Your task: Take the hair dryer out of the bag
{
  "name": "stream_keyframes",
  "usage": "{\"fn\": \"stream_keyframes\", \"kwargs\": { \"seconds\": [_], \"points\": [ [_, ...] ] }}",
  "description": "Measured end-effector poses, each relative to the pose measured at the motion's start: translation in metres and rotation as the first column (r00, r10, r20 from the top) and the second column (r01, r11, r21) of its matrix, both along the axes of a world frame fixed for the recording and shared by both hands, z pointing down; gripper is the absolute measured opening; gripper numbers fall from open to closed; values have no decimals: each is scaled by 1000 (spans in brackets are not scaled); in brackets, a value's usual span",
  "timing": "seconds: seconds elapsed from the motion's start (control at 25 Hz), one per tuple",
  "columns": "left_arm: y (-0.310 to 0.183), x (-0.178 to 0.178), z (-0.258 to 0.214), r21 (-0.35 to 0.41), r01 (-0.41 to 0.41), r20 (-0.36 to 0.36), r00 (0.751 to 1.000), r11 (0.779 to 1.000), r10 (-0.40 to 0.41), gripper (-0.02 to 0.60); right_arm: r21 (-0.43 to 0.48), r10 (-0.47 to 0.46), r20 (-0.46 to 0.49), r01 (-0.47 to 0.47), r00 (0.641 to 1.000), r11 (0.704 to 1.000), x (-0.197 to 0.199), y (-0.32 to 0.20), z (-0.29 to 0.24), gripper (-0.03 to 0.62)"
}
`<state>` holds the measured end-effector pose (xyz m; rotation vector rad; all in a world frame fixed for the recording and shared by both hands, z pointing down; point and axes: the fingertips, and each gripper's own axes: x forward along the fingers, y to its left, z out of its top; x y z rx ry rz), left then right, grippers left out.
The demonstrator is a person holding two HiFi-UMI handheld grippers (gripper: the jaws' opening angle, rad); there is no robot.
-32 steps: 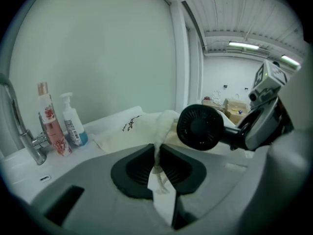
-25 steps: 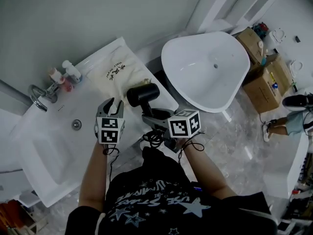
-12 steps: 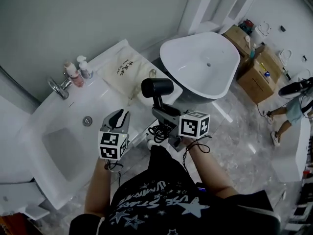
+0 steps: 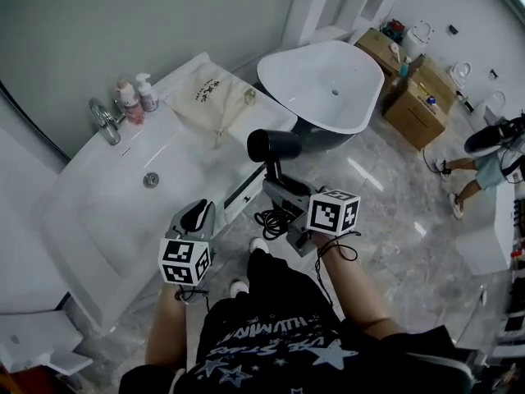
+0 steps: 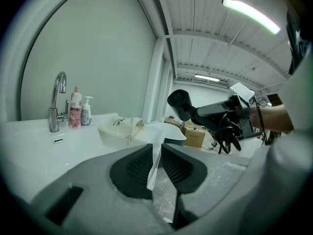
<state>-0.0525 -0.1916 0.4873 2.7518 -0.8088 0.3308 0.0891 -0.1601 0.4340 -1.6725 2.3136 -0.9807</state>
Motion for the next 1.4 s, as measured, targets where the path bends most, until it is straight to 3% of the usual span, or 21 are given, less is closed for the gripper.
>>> {"fn": "stream_keyframes", "kwargs": {
  "seconds": [0.48,0.6,0.92,1.4],
  "points": [
    [71,14,-6,33,-96,6,995,995,96,57,3,68,9,-68,998,998,-5,77,6,181],
    [87,19,-2,50,-129,55,990,990,126,55,-4,69,2,-69,998,998,-6,91,11,181],
    [139,29,-9,82,-120,65,991,989,115,32,-3,68,19,-68,998,998,-4,157,7,181],
    [242,19,-5,145,-65,200,979,987,36,24,-2,23,33,-23,999,1000,-15,278,9,180]
  ]
}}
